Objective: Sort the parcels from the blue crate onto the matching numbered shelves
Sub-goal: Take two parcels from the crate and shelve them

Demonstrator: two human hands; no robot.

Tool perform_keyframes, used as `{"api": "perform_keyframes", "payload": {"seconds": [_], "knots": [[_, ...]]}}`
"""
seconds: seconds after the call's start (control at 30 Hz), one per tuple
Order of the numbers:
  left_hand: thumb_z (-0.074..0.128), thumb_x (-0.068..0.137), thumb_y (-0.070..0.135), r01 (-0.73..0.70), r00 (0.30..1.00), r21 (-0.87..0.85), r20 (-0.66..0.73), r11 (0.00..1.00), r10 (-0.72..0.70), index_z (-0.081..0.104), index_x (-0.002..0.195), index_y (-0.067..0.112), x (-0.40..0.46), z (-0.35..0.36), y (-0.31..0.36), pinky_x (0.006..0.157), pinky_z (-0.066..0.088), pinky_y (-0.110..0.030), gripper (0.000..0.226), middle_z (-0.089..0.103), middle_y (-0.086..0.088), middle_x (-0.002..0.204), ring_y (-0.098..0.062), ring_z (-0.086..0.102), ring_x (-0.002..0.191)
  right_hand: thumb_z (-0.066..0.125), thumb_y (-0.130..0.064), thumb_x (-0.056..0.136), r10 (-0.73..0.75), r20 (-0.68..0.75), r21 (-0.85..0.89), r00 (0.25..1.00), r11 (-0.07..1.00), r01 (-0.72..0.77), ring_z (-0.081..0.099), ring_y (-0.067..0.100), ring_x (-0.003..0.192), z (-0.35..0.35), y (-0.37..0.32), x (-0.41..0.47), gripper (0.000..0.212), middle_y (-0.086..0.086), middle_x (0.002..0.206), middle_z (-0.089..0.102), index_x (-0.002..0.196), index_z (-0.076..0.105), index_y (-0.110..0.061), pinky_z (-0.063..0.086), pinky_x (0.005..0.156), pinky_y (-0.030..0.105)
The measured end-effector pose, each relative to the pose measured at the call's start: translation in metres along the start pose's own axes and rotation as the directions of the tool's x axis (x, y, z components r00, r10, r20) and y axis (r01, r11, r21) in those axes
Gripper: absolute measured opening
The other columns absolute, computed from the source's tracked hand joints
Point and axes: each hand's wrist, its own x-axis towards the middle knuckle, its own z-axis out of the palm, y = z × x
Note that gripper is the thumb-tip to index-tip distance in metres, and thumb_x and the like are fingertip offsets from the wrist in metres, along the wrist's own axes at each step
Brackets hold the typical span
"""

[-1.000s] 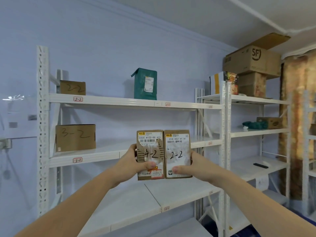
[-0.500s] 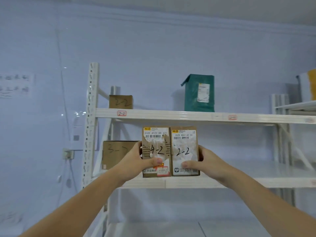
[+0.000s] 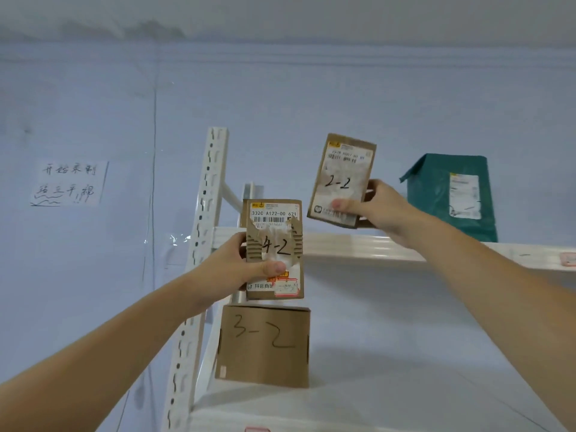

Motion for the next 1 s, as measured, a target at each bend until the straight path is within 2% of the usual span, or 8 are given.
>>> {"api": "perform_keyframes", "payload": {"seconds": [0.07, 0.17, 0.27, 0.37, 0.47, 0.67, 0.8, 1.0], "knots": [[0.090, 0.070, 0.044, -0.012, 1.000, -0.020, 0.007, 1.000, 0.012, 0.054, 0.134, 0.028, 0.014, -0.011, -0.013, 0.096, 0.059, -0.041, 0.075, 0.077, 0.007, 0.114, -0.014, 0.076, 0.101, 0.097, -0.035, 0.059, 0.013, -0.007, -0.086, 1.000, 0.996, -0.014, 0.075, 0.019, 0.097, 0.010, 0.005, 0.039, 0.083, 0.005, 0.115, 0.072, 0.127, 0.055, -0.013, 0.064, 0.082, 0.039], [0.090, 0.070, 0.042, -0.018, 1.000, -0.027, -0.015, 0.999, 0.017, 0.053, 0.135, 0.028, 0.031, -0.024, -0.035, 0.088, 0.062, -0.033, 0.077, 0.076, 0.008, 0.115, -0.012, 0.077, 0.099, 0.094, -0.035, 0.071, 0.060, 0.002, -0.311, 0.998, 0.949, -0.057, 0.070, 0.018, 0.099, 0.024, 0.020, 0.085, 0.057, 0.001, 0.111, 0.071, 0.114, 0.062, -0.015, 0.061, 0.078, 0.034], [0.091, 0.069, 0.043, -0.009, 1.000, -0.036, -0.008, 0.999, 0.009, 0.053, 0.135, 0.027, 0.041, -0.035, -0.056, 0.090, 0.062, -0.037, 0.077, 0.076, 0.006, 0.115, -0.015, 0.077, 0.100, 0.091, -0.038, 0.075, 0.178, 0.049, -0.444, 0.983, 0.886, -0.138, 0.072, 0.021, 0.098, 0.035, 0.039, 0.120, 0.055, 0.007, 0.110, 0.074, 0.116, 0.067, -0.011, 0.061, 0.072, 0.030], [0.092, 0.072, 0.041, -0.016, 1.000, -0.046, 0.023, 0.999, 0.017, 0.053, 0.135, 0.028, 0.047, -0.043, -0.071, 0.093, 0.061, -0.042, 0.075, 0.075, 0.003, 0.120, -0.019, 0.076, 0.104, 0.092, -0.030, 0.076, 0.280, 0.062, -0.446, 0.958, 0.867, -0.225, 0.076, 0.025, 0.092, 0.039, 0.053, 0.143, 0.051, 0.010, 0.107, 0.076, 0.116, 0.068, -0.009, 0.064, 0.077, 0.032], [0.091, 0.072, 0.041, -0.031, 0.999, -0.051, 0.018, 0.998, 0.032, 0.053, 0.135, 0.031, 0.052, -0.047, -0.079, 0.094, 0.060, -0.041, 0.074, 0.075, 0.004, 0.121, -0.016, 0.075, 0.106, 0.090, -0.023, 0.079, 0.337, 0.088, -0.433, 0.937, 0.861, -0.269, 0.076, 0.023, 0.084, 0.042, 0.058, 0.163, 0.044, 0.010, 0.107, 0.077, 0.115, 0.071, -0.007, 0.064, 0.078, 0.034], [0.095, 0.064, 0.053, -0.055, 0.998, -0.053, 0.030, 0.997, 0.056, 0.052, 0.137, 0.035, 0.055, -0.051, -0.087, 0.102, 0.056, -0.041, 0.086, 0.073, 0.009, 0.125, -0.014, 0.072, 0.113, 0.089, -0.010, 0.079, 0.367, 0.093, -0.398, 0.926, 0.866, -0.303, 0.078, 0.026, 0.084, 0.048, 0.060, 0.191, 0.033, 0.011, 0.102, 0.079, 0.107, 0.073, -0.006, 0.064, 0.081, 0.040], [0.093, 0.068, 0.049, -0.077, 0.996, -0.072, 0.029, 0.994, 0.079, 0.051, 0.138, 0.036, 0.056, -0.050, -0.089, 0.102, 0.056, -0.042, 0.082, 0.072, 0.008, 0.126, -0.014, 0.072, 0.113, 0.089, -0.005, 0.077, 0.407, 0.060, -0.500, 0.911, 0.802, -0.325, 0.076, 0.030, 0.096, 0.059, 0.071, 0.203, 0.041, 0.013, 0.110, 0.075, 0.113, 0.071, -0.003, 0.062, 0.089, 0.044], [0.094, 0.070, 0.040, -0.056, 0.997, -0.105, 0.040, 0.993, 0.061, 0.052, 0.137, 0.033, 0.050, -0.051, -0.096, 0.100, 0.057, -0.043, 0.078, 0.073, 0.005, 0.125, -0.018, 0.074, 0.111, 0.094, -0.014, 0.071, 0.436, 0.059, -0.461, 0.898, 0.810, -0.363, 0.074, 0.029, 0.100, 0.069, 0.086, 0.211, 0.059, 0.014, 0.114, 0.074, 0.122, 0.068, -0.003, 0.061, 0.093, 0.042]]}}
